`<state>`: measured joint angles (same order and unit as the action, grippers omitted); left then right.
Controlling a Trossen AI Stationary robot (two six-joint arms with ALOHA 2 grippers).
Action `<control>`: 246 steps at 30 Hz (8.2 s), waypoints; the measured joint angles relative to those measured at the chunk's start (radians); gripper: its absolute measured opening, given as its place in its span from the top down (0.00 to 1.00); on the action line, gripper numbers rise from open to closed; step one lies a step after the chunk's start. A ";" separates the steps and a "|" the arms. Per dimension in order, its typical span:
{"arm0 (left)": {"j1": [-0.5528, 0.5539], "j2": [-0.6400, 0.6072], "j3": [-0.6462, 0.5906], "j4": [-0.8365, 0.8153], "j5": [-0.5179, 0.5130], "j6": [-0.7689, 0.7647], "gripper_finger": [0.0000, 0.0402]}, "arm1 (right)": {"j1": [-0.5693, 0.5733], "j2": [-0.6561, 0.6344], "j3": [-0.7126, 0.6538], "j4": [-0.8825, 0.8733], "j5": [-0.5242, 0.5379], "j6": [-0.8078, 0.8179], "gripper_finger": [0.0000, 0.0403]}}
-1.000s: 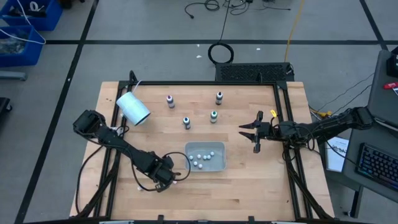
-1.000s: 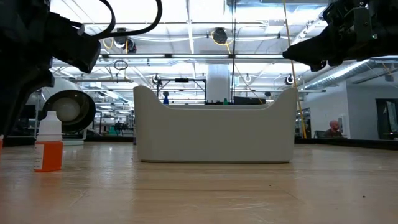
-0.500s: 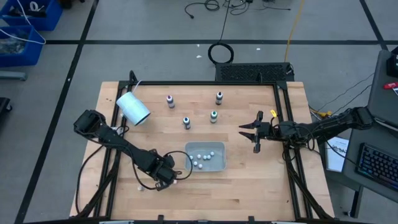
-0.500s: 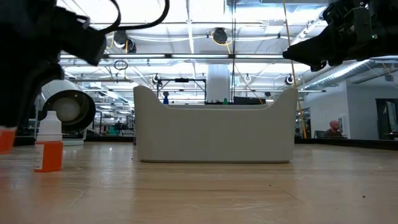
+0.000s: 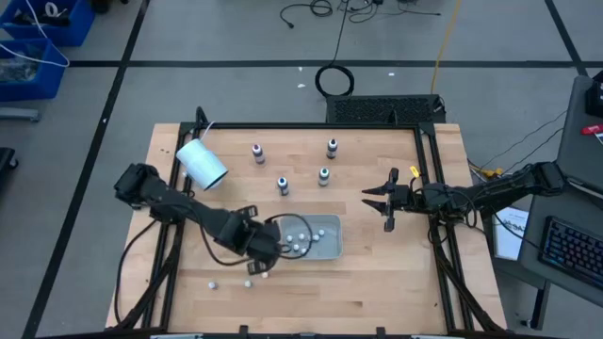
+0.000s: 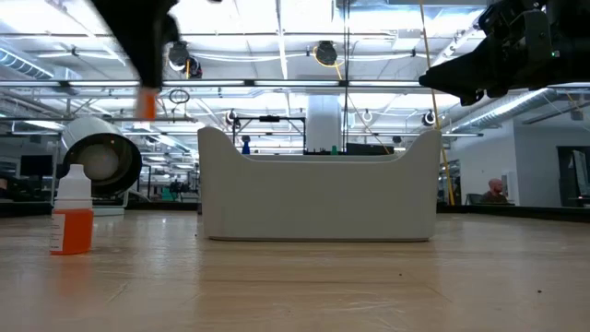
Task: Pick & Place food coloring
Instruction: Put the orange food coloring bottle into the bin
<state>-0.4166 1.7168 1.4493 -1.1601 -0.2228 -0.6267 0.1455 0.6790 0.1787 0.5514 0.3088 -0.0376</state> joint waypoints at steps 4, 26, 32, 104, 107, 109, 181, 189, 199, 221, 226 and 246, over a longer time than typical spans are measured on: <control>0.056 0.000 0.066 0.047 -0.046 0.154 0.87 | 0.000 0.000 0.000 0.001 0.000 0.000 0.74; 0.255 0.128 0.073 0.308 0.156 0.545 0.87 | 0.000 0.000 0.000 -0.003 0.000 -0.002 0.74; 0.266 0.188 0.073 0.301 0.153 0.543 0.87 | 0.000 0.000 0.000 -0.004 0.000 -0.002 0.74; -0.116 0.007 -0.108 0.245 0.146 0.107 0.54 | 0.000 0.000 0.000 -0.003 0.000 -0.002 0.74; -0.146 0.018 -0.146 0.346 0.138 0.106 0.55 | 0.000 0.000 0.000 0.000 0.000 -0.001 0.74; -0.159 0.026 -0.165 0.382 0.123 0.097 0.56 | 0.000 0.003 0.000 0.010 0.000 -0.001 0.74; -0.133 0.132 -0.212 0.455 0.193 0.072 0.72 | 0.000 0.004 0.000 0.013 -0.026 0.000 0.74; -0.128 0.130 -0.211 0.456 0.197 0.081 0.88 | 0.000 0.004 0.000 0.013 -0.026 0.000 0.74; -0.120 0.130 -0.211 0.456 0.196 0.086 0.86 | 0.000 0.005 0.000 0.013 -0.026 0.000 0.74; -0.107 0.130 0.048 0.152 0.079 0.348 0.89 | 0.000 0.004 0.000 0.013 -0.026 0.000 0.74; -0.052 0.130 0.153 0.051 0.013 0.449 0.89 | 0.000 0.004 0.000 0.013 -0.026 0.000 0.74; 0.268 0.131 0.131 0.195 0.152 0.809 0.89 | 0.000 0.005 0.000 0.003 -0.026 0.000 0.74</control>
<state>-0.1490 1.8475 1.5807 -0.9647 -0.0708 0.1825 0.1457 0.6836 0.1783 0.5546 0.2825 -0.0376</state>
